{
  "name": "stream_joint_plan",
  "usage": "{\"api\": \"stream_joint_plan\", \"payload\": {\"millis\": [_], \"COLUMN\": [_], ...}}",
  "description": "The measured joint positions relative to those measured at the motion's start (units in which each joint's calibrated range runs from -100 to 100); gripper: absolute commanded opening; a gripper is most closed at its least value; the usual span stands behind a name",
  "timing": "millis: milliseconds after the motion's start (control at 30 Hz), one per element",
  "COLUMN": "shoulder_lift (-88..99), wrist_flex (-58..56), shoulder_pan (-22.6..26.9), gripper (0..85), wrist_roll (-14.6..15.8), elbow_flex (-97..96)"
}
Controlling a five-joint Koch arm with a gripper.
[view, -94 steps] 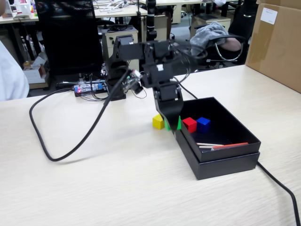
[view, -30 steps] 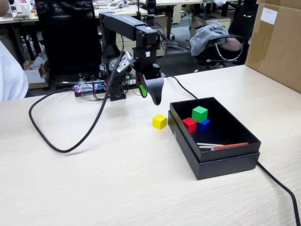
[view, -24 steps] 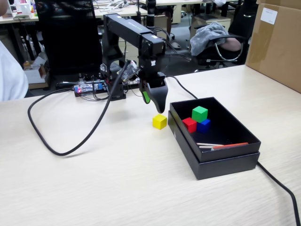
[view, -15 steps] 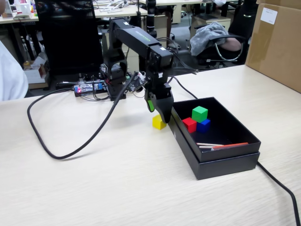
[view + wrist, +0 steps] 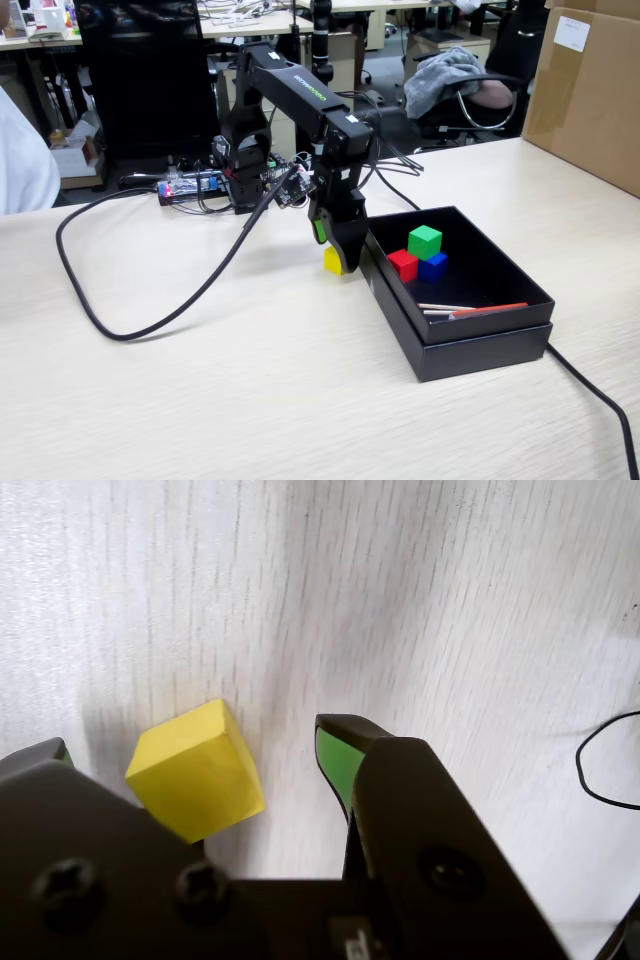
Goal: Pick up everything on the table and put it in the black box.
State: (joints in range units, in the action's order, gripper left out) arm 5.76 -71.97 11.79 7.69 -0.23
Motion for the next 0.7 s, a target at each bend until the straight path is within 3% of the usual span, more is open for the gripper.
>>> {"api": "stream_joint_plan", "payload": {"millis": [167,300,500,700], "shoulder_lift": [-1.6,-2.1,-3.0,-4.1], "wrist_flex": [0.0,0.0,0.2,0.3], "shoulder_pan": [0.2,0.2,0.2,0.2], "gripper": [46.9,39.6,36.3,18.2], "wrist_roll": [0.4,0.6,1.3,1.9], "elbow_flex": [-1.2,-1.6,-1.4,0.5]}}
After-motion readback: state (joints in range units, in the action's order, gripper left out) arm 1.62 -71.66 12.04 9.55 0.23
